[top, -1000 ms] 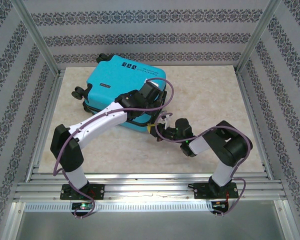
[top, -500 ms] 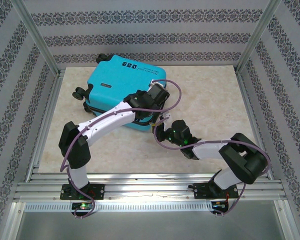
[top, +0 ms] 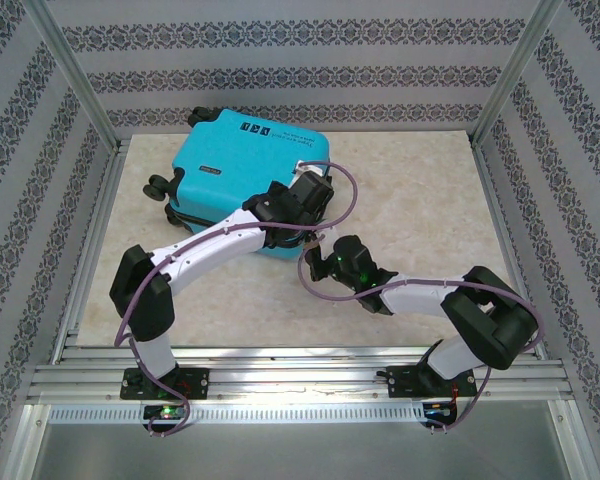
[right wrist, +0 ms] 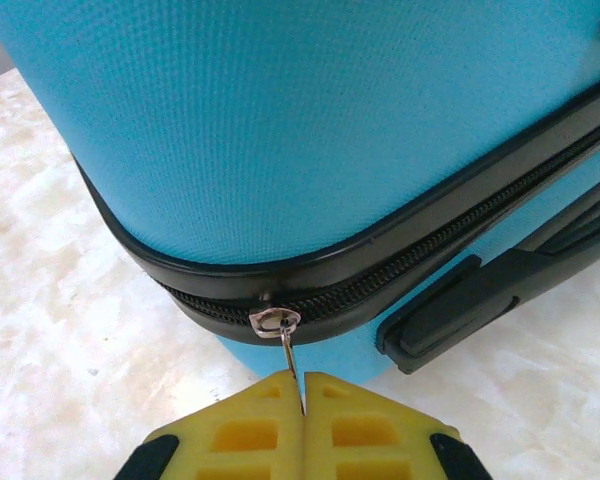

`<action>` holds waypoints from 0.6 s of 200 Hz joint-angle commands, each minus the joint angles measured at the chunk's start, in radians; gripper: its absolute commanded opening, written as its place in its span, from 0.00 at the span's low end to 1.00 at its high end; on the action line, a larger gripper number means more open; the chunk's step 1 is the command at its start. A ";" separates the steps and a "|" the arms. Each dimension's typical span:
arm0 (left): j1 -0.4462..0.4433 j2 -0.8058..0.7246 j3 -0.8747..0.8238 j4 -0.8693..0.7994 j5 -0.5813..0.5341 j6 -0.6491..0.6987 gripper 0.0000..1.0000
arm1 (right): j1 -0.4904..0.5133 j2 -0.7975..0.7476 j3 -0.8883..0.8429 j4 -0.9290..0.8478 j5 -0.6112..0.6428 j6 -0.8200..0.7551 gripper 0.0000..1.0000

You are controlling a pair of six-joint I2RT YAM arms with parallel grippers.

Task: Pack the luggage

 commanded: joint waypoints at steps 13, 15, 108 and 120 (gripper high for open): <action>0.022 0.031 -0.087 -0.260 0.005 -0.016 0.73 | -0.052 0.008 0.049 0.002 0.319 0.004 0.00; 0.022 0.031 -0.087 -0.260 0.004 -0.016 0.72 | -0.054 0.008 0.049 -0.001 0.320 0.006 0.00; 0.023 0.032 -0.106 -0.256 0.027 -0.015 0.69 | -0.159 0.021 0.082 -0.057 0.301 0.087 0.00; 0.023 0.033 -0.108 -0.255 0.031 -0.015 0.69 | -0.175 0.029 0.097 -0.063 0.293 0.093 0.00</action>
